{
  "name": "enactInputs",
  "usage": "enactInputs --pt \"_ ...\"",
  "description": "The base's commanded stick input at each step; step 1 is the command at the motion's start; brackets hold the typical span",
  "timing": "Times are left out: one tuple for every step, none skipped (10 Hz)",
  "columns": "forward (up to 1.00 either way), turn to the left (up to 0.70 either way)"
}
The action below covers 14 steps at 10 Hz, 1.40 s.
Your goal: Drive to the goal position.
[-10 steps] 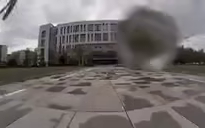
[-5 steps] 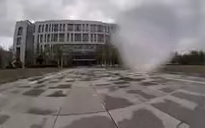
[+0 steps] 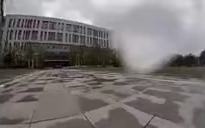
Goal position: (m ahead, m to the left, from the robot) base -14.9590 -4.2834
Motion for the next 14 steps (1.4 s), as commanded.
enactInputs --pt "0.00 -0.70" --pt "0.00 -0.70" --pt "0.00 -0.70" --pt "0.00 -0.70" --pt "0.00 -0.70" --pt "0.00 -0.70" --pt "0.00 -0.70" --pt "0.00 -0.70" --pt "0.00 -0.70" --pt "0.00 -0.70" --pt "0.00 -0.70" --pt "0.00 -0.70" --pt "0.00 -0.70" --pt "0.00 -0.70"
